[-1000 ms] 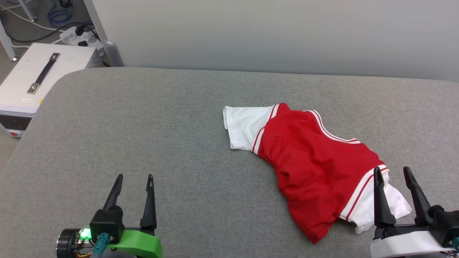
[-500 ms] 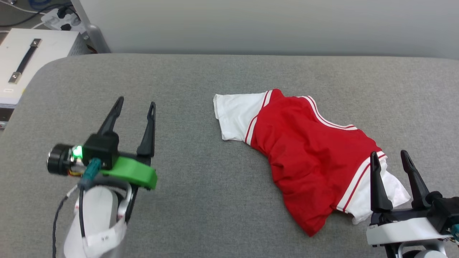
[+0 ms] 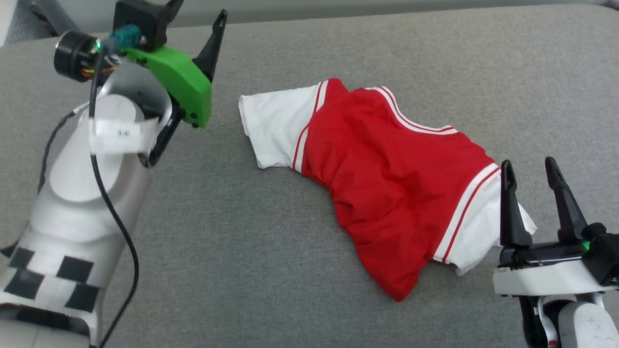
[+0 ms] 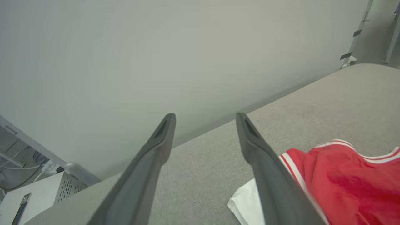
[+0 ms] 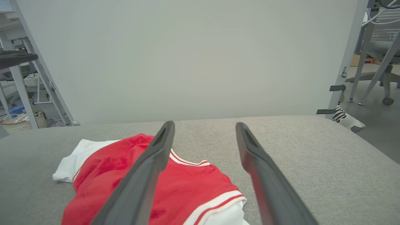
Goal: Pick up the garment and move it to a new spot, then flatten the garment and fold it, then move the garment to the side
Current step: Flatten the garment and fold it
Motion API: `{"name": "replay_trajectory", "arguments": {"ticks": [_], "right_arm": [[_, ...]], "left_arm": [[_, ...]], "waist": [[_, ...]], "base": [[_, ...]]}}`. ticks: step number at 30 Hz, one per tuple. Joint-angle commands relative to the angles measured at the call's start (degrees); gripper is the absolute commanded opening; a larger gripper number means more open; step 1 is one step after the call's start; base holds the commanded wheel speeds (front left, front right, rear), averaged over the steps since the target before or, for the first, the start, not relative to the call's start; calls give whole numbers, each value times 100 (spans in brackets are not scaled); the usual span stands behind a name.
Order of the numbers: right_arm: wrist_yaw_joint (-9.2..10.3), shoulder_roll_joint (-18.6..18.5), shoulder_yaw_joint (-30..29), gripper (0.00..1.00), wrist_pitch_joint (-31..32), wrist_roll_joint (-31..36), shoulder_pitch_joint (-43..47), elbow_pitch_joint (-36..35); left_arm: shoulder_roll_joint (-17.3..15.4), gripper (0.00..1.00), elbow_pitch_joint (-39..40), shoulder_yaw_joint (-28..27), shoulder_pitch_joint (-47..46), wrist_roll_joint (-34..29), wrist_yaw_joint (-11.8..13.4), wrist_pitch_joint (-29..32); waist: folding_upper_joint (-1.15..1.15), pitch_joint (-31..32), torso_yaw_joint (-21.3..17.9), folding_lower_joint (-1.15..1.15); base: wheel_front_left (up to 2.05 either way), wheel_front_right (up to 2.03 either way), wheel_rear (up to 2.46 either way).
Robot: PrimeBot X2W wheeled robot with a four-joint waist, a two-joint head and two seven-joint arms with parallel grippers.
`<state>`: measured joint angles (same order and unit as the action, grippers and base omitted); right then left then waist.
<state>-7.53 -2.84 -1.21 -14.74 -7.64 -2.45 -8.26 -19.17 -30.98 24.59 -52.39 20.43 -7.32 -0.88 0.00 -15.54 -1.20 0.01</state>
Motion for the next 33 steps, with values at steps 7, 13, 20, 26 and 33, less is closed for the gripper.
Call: {"name": "replay_trajectory", "arguments": {"ticks": [7, 13, 20, 26, 33], "right_arm": [[4, -4, 60, 100, -26, -4, -336, -125], [4, -4, 109, 100, -26, -23, -552, -153], [4, -4, 158, 100, -26, -80, -677, -151], [4, -4, 133, 100, -26, -86, -693, -151], [4, -4, 114, 100, -26, -32, -677, -123]], "left_arm": [[-514, 100, -312, 1426, -1118, 1858, -16, 2376], [-966, 100, -465, 2510, -1625, 2622, -16, 3741], [-1037, 100, -842, 3122, -1615, 2915, -16, 3903], [-1127, 100, -924, 3782, -1408, 3232, -16, 4057], [-1276, 0, -833, 4232, -1551, 3482, -16, 3617]], "waist": [[0, -788, -490, -1], [0, -1102, -670, -1], [0, -1287, -812, -1], [0, -1309, -831, -1], [0, -1133, -670, -1]], "base": [[0, 0, 0], [0, 0, 0], [0, 0, 0], [0, 0, 0], [0, 0, 0]]}}
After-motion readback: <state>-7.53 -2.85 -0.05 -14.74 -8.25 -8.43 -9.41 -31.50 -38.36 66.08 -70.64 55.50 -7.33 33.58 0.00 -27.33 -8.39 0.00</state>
